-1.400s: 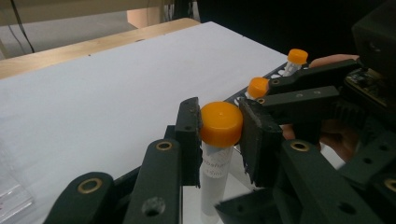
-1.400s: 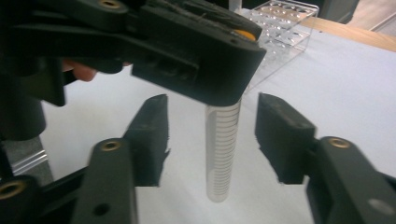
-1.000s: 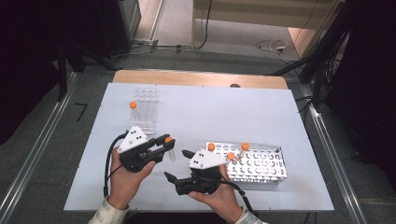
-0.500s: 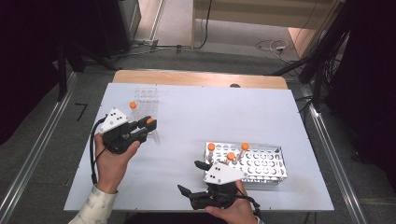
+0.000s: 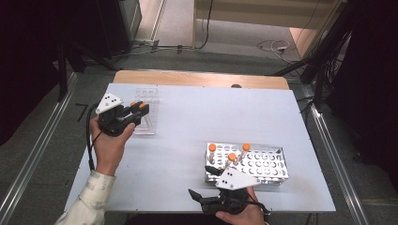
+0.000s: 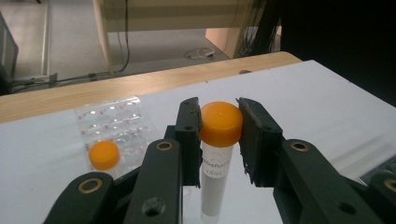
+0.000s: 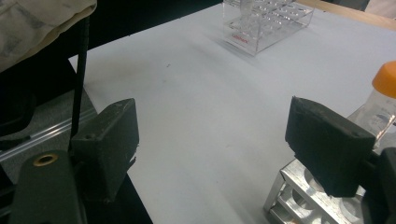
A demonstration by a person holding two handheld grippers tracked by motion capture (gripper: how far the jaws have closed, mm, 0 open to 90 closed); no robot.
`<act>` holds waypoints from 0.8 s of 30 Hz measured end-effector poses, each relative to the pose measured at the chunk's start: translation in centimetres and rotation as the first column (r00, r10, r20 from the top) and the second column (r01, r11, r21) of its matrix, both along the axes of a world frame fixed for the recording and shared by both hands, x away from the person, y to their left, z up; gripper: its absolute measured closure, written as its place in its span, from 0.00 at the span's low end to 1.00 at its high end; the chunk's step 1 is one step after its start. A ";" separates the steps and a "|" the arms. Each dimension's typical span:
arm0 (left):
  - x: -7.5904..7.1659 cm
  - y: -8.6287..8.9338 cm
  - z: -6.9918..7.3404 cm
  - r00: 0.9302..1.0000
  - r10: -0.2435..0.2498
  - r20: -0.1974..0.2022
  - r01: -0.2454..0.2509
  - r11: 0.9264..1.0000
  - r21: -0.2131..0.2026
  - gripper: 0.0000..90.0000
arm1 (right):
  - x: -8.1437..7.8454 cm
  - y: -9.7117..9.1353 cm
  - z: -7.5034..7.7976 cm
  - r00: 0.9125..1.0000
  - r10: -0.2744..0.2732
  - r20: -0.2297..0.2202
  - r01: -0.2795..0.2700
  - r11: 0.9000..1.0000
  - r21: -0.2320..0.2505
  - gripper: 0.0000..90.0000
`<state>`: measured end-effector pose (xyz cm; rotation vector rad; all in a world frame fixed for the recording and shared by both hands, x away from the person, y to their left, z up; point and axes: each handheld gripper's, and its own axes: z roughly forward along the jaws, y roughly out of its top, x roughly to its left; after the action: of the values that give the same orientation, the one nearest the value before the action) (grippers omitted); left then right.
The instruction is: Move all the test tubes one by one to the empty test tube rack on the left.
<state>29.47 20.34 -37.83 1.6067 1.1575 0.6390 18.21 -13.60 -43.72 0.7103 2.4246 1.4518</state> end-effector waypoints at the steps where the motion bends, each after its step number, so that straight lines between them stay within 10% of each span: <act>1: 0.2 0.1 0.1 1.000 0.009 0.003 -0.009 1.000 -0.001 0.79 | 0.0 -0.1 0.0 1.000 0.001 -0.001 -0.001 1.000 0.001 0.18; 24: 3.9 1.7 -0.1 0.993 0.122 0.007 -0.122 0.992 0.025 0.79 | 0.1 -0.3 -0.1 1.000 -0.003 -0.002 0.003 1.000 0.004 0.18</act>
<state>33.33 22.07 -37.89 1.5636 1.2551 0.7394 18.27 -13.91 -43.80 0.7156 2.4217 1.4565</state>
